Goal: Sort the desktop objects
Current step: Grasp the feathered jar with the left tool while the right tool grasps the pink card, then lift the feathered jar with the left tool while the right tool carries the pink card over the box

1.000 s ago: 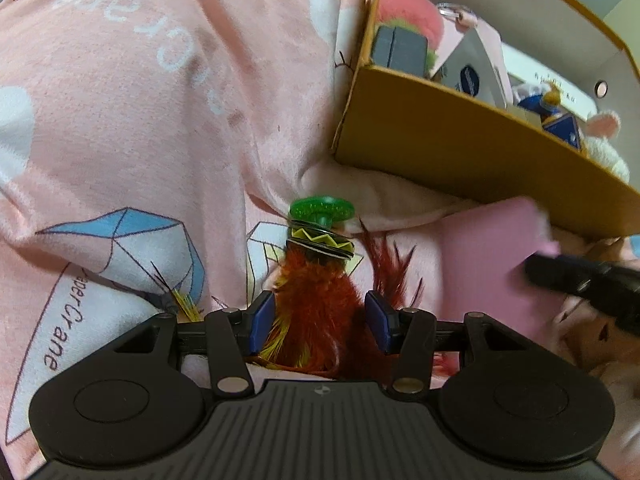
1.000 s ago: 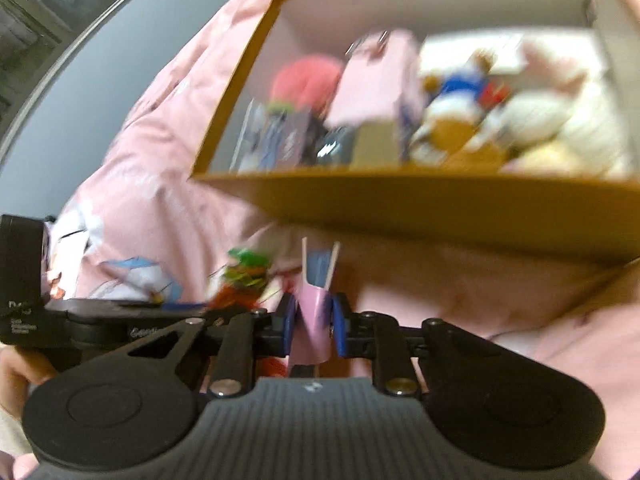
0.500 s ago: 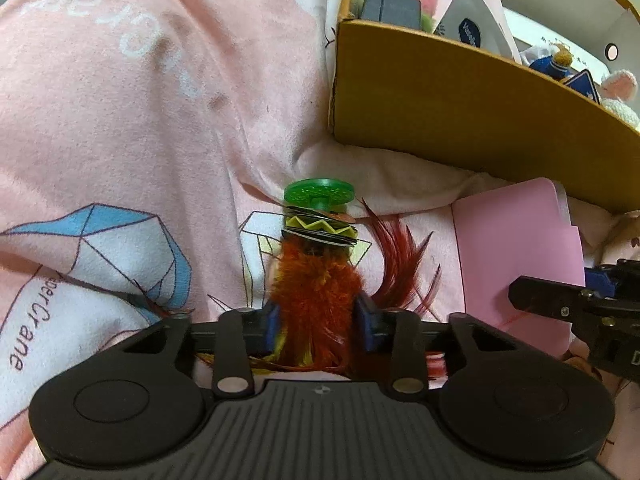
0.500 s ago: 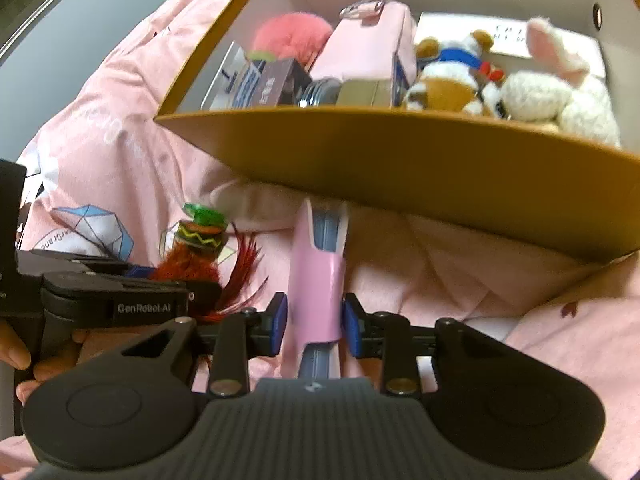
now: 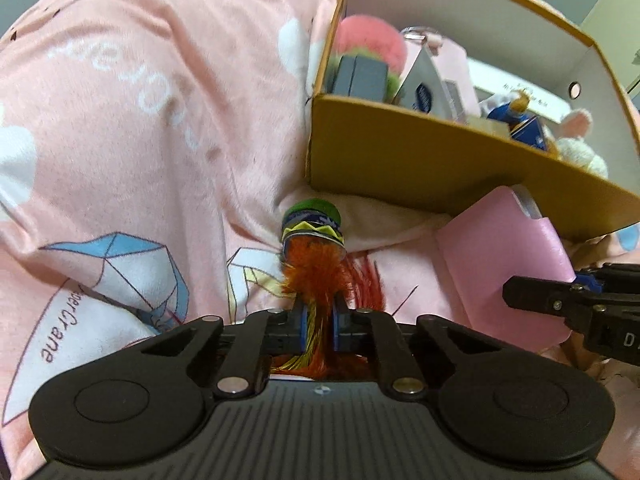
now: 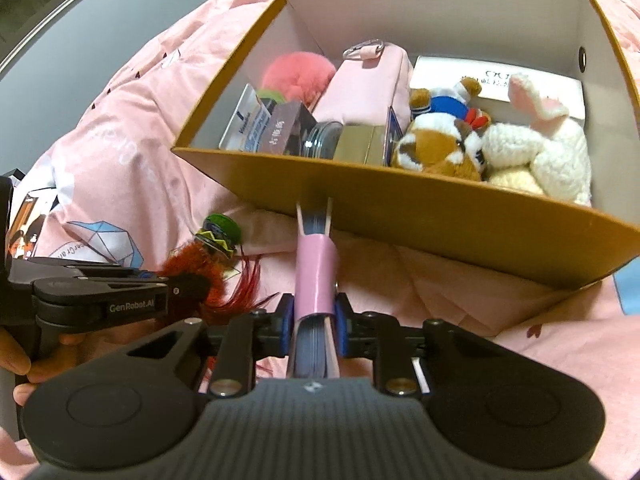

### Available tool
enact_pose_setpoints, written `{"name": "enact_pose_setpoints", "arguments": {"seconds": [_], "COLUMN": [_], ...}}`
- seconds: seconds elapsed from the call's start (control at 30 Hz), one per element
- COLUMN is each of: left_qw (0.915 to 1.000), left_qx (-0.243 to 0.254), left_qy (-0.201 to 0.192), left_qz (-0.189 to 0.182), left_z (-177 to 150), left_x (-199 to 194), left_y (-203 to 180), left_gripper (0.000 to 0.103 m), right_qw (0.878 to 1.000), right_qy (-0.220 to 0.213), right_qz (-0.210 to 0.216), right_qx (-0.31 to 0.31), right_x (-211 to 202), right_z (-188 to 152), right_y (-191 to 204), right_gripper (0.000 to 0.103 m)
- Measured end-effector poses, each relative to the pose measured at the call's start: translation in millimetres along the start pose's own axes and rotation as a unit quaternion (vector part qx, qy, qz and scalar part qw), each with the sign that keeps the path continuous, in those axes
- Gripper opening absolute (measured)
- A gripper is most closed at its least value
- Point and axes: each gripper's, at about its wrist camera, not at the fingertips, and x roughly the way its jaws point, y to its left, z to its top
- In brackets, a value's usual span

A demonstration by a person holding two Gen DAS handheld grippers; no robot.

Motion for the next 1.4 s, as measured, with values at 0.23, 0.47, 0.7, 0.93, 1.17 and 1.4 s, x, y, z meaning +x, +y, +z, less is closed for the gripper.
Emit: {"name": "enact_pose_setpoints", "arguments": {"seconds": [0.23,0.47,0.7,0.93,1.17,1.4], "left_qw": [0.9988,0.9959,0.9926,0.9880,0.9853,0.9822], "left_qx": [-0.017,-0.017,-0.028,-0.002,0.019,0.039], "left_qy": [-0.013,-0.052,-0.072,-0.109,-0.124,-0.145], "left_qz": [-0.043,-0.073,-0.093,-0.110,-0.116,-0.113], "left_z": [15.9,26.9,32.3,36.6,51.0,69.5], "left_x": [-14.2,-35.3,-55.2,-83.1,-88.4,-90.3], "left_y": [-14.3,-25.3,-24.5,-39.4,-55.4,-70.3], "left_gripper": [0.012,0.011,0.011,0.010,0.010,0.009], "right_qw": [1.000,0.999,0.996,0.991,0.988,0.986], "right_qy": [-0.011,-0.043,-0.081,-0.123,-0.152,-0.168], "right_qz": [0.013,0.022,0.033,0.024,0.013,0.004], "right_qx": [0.002,-0.016,-0.036,-0.044,-0.021,-0.015], "right_x": [-17.5,-41.8,-64.6,-84.4,-95.2,-96.1], "right_z": [1.3,3.0,7.0,14.2,30.8,45.9], "right_y": [0.0,8.2,14.3,12.9,0.5,-3.1], "right_gripper": [0.022,0.022,0.022,0.022,0.022,0.022]}}
